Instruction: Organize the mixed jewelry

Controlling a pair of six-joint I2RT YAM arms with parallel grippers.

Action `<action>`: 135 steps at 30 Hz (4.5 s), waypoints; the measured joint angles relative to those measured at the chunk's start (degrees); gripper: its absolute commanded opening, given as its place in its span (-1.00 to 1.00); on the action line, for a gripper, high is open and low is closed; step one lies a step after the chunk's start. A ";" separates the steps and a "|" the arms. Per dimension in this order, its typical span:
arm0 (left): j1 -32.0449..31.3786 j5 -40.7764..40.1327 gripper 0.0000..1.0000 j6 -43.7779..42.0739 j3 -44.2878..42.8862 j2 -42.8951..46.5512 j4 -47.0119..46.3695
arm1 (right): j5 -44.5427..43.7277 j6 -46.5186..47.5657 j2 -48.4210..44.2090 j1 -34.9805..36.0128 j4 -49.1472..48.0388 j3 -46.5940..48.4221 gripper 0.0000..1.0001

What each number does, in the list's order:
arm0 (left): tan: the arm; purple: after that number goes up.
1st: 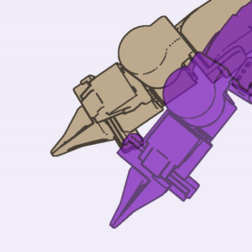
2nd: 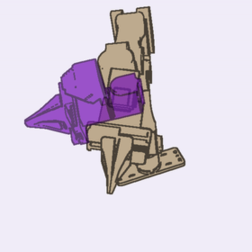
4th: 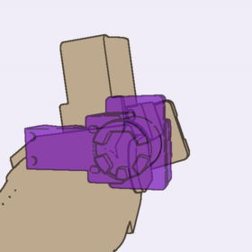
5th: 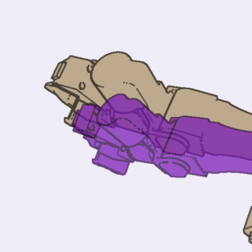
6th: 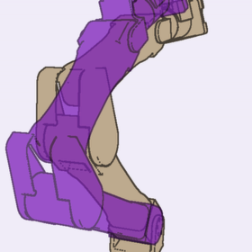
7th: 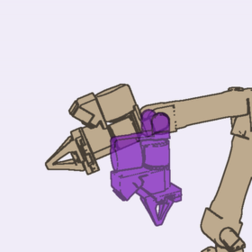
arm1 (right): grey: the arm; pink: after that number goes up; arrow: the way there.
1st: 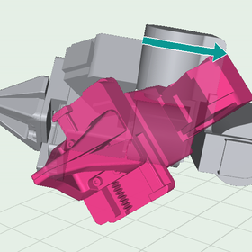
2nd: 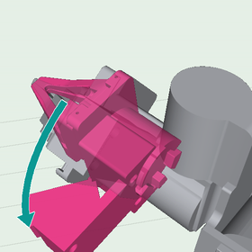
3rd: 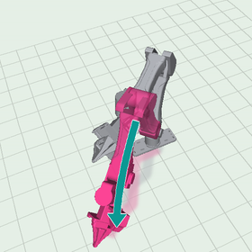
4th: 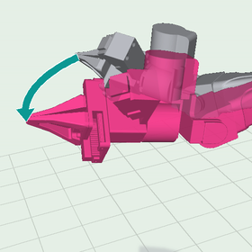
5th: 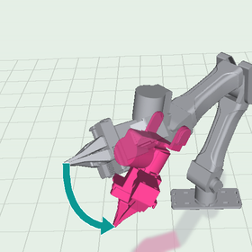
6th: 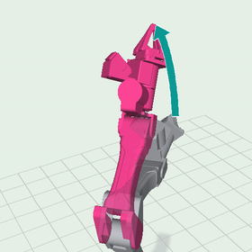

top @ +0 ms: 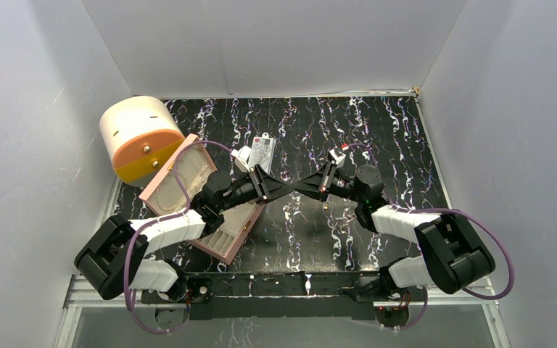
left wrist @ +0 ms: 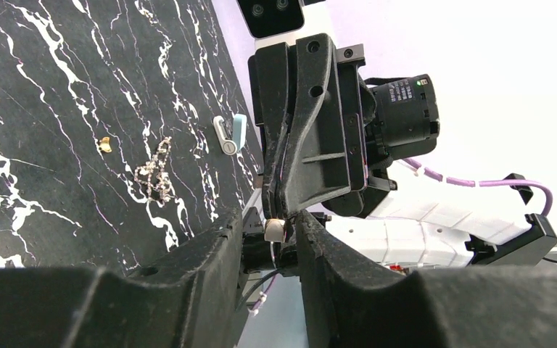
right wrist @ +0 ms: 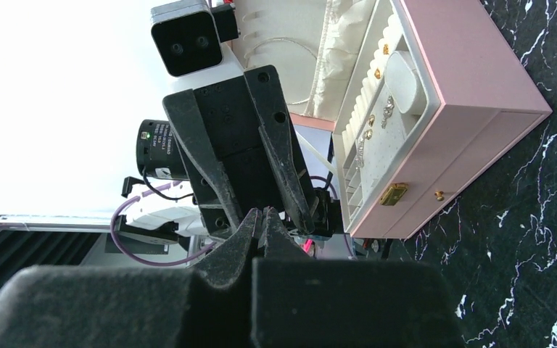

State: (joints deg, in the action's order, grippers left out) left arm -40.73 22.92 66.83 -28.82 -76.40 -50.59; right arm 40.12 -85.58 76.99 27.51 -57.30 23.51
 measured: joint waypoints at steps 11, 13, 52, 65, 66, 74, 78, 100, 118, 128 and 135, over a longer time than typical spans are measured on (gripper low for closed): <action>-0.02 -0.48 -0.58 0.74 0.39 0.11 -0.24 | -0.50 -0.22 0.37 0.00 -0.35 -0.02 -1.00; -0.02 -0.66 -0.56 0.74 0.39 0.11 -0.22 | -0.55 -0.24 0.37 0.00 -0.35 -0.04 -1.00; -0.02 -2.75 -0.89 0.22 1.22 1.46 2.93 | -2.21 0.09 1.81 -0.11 0.11 -0.07 -0.06; 0.13 -8.07 -0.88 -9.01 -10.93 9.01 38.18 | -10.64 13.49 -7.96 -3.02 27.52 0.63 0.04; 0.22 -8.76 -0.88 -10.32 -12.76 9.03 42.23 | -11.54 14.58 -8.59 -3.02 29.33 0.76 0.04; 2.75 -12.35 -0.86 -20.94 -25.83 7.87 70.95 | -17.18 22.58 -12.28 -3.02 40.72 1.46 0.02; 7.37 -10.95 -0.85 -25.97 -28.92 7.10 81.40 | -17.81 24.59 -12.39 -3.02 43.23 1.46 0.02; 13.62 -14.47 -0.79 -39.95 -33.20 4.66 108.19 | -17.49 28.00 -10.12 -3.04 44.28 1.46 0.01; 13.62 -14.56 -0.79 -41.09 -33.27 -1.75 105.81 | -17.22 28.81 -8.98 -3.06 44.33 1.53 0.00; 13.62 -14.60 -0.79 -41.09 -33.92 -3.82 105.33 | -15.69 28.81 -8.46 -3.06 44.19 1.97 0.00; 13.64 -15.02 -0.79 -41.09 -33.92 -4.61 105.42 | -15.30 28.79 -8.24 -3.06 43.87 1.97 0.00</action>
State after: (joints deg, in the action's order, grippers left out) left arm -27.09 7.90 25.74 -62.74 -81.01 54.83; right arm 24.82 -56.80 68.75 24.45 -13.43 25.47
